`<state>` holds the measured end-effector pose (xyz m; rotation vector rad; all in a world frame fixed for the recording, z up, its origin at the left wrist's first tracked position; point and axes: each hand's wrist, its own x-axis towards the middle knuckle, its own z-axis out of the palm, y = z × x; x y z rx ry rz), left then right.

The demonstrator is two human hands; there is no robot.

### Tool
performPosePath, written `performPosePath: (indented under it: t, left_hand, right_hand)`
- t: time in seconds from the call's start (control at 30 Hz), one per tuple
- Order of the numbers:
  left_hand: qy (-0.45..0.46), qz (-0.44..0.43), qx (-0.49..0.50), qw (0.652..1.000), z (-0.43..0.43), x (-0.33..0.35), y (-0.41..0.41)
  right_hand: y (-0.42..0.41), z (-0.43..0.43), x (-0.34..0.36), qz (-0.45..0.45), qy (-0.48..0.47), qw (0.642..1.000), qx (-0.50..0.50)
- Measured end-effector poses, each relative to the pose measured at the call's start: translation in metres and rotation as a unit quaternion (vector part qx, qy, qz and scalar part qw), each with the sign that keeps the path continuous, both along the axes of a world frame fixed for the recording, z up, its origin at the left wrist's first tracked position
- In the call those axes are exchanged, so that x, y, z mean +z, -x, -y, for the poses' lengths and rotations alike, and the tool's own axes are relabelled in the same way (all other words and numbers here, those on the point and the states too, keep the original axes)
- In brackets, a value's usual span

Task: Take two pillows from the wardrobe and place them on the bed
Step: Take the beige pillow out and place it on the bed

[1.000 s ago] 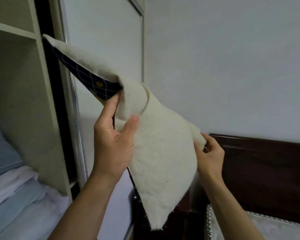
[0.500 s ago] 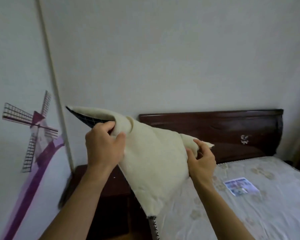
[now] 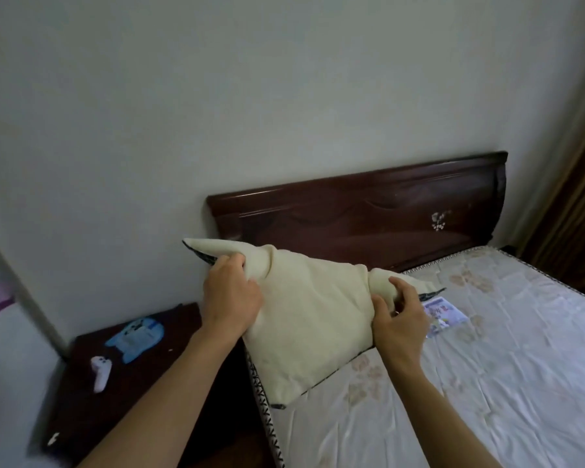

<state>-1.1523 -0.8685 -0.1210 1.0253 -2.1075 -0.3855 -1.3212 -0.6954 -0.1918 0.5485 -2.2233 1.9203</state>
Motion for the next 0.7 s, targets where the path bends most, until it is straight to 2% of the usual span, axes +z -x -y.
performPosePath:
  t: [0.13,0.27,0.53,0.7]
  left_hand:
    - [-0.004,0.053,-0.027,0.998,0.029,-0.035,0.045]
    - [-0.029,0.061,-0.062,0.996,0.061,-0.067,0.077]
    - [-0.052,0.026,-0.122,0.991,0.15,-0.171,0.141]
    - [-0.081,-0.019,-0.132,0.988,0.175,-0.238,0.166]
  right_hand:
    - [0.031,0.017,-0.022,-0.002,-0.041,0.999,-0.023]
    - [0.059,0.041,-0.044,0.017,-0.068,0.997,-0.039]
    - [0.124,0.109,-0.103,0.039,-0.189,0.979,-0.066]
    - [0.155,0.134,-0.142,0.045,-0.228,0.97,-0.074]
